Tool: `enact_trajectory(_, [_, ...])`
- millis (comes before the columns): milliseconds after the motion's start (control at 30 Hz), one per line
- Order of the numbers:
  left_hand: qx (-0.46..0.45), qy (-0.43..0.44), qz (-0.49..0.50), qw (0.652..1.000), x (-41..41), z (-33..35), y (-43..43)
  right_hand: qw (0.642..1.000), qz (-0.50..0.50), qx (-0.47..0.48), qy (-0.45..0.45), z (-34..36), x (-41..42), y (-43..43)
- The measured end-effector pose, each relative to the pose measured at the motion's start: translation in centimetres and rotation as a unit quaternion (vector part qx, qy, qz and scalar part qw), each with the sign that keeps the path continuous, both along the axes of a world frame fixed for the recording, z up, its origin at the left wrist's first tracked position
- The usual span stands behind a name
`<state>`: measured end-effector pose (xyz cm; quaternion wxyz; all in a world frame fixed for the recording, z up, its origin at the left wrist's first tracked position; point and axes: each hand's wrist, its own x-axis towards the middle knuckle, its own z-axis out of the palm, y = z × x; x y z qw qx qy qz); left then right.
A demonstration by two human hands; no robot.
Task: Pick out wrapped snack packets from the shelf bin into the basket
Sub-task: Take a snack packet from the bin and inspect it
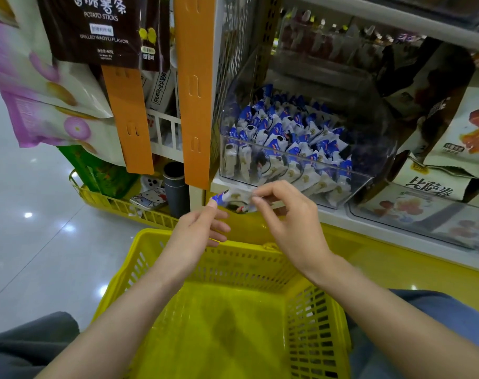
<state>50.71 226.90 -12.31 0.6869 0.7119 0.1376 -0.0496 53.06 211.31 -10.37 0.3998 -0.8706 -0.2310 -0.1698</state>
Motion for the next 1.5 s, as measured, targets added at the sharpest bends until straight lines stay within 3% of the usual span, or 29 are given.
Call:
enact_trajectory(100, [-0.102,0.045,-0.021,0.994,-0.1,0.5,-0.1,0.993,0.072,-0.071,-0.067,-0.5,-0.6,0.2])
enact_trajectory(167, [-0.115,0.010,-0.001,0.993,-0.3,0.4,0.0,0.977,0.101,-0.145,-0.121,-0.8,-0.9,0.2])
enact_trajectory(233, [-0.093,-0.024,0.028,0.995,-0.4,0.5,0.2,0.971,0.122,-0.174,-0.108,-1.1,-1.0,0.3])
enact_trajectory(367, [-0.050,-0.046,0.041,0.997,-0.4,0.7,0.2,0.988,0.053,0.012,0.148,-1.1,-1.3,1.3])
enact_trajectory(500, [-0.049,-0.053,-0.019,0.997,-0.6,0.8,-0.4,0.888,0.050,0.184,0.418,-0.6,-0.6,1.5])
enact_trajectory(567, [0.006,-0.091,-0.002,0.996,-0.6,0.4,-0.5,0.861,0.054,0.233,0.448,-0.3,-0.5,1.4])
enact_trajectory(667, [0.140,-0.169,0.020,0.975,-0.7,-0.1,-0.4,0.843,0.035,0.285,0.455,-0.3,-0.6,1.5])
enact_trajectory(733, [0.183,-0.194,0.000,0.964,-1.0,-0.2,-0.5,0.836,0.035,0.298,0.460,-0.4,-0.7,1.6])
enact_trajectory(967, [0.170,-0.197,-0.033,0.965,-0.8,-0.2,-0.3,0.866,0.040,0.272,0.418,-0.9,-0.4,1.6])
enact_trajectory(1300, [0.350,-0.242,-0.032,0.904,-1.3,-0.8,0.5,0.931,0.081,0.141,0.327,-2.1,-1.0,1.9])
enact_trajectory(1500, [0.309,-0.221,-0.024,0.925,-1.1,-0.9,0.6,0.938,0.082,0.112,0.317,-2.2,-0.9,1.9])
